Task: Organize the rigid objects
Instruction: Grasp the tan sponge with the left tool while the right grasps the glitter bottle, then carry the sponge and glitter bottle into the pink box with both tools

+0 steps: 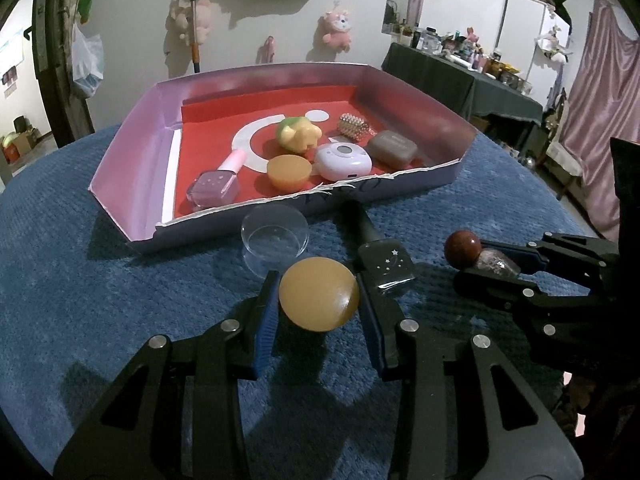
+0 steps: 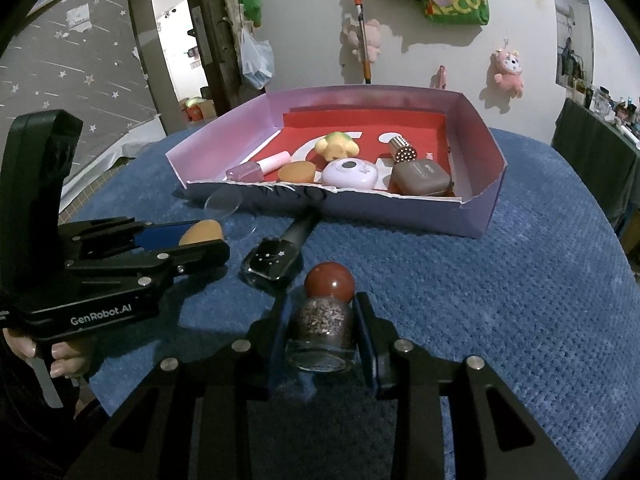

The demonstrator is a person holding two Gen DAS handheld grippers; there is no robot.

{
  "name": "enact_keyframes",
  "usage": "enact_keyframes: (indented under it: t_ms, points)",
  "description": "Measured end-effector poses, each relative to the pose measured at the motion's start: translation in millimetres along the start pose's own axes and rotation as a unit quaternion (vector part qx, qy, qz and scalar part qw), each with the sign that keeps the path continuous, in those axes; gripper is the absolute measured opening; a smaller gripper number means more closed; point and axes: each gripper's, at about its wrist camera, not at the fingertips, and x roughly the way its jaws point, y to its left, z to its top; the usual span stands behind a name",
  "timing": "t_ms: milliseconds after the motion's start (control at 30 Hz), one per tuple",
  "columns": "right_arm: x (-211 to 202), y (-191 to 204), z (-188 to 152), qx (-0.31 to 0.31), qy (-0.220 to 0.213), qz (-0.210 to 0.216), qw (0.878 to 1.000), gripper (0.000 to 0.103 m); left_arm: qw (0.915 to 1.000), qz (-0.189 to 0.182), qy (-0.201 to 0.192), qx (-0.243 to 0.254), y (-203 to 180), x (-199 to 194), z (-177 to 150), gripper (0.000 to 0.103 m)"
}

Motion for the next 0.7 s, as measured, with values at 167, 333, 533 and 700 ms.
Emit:
enact_keyframes:
  t_ms: [167,333,533,700]
  points:
    - [-3,0,3,0.000,-0.006,0.000,1.000,0.034,0.9999,0.000,-0.010,0.002,0,-9,3,0.035]
    - [-8,-1,8,-0.004,-0.016,-0.002,1.000,0.034,0.9998,0.001,-0.018,0.002,2,-13,7,0.035]
    - [-9,-1,11,-0.006,-0.011,-0.001,1.000,0.034,0.9998,0.002,-0.020,0.000,6,-17,11,0.035]
    - [-19,-1,28,-0.008,-0.026,0.005,1.000,0.034,0.9996,-0.002,-0.027,0.002,16,-28,35,0.035]
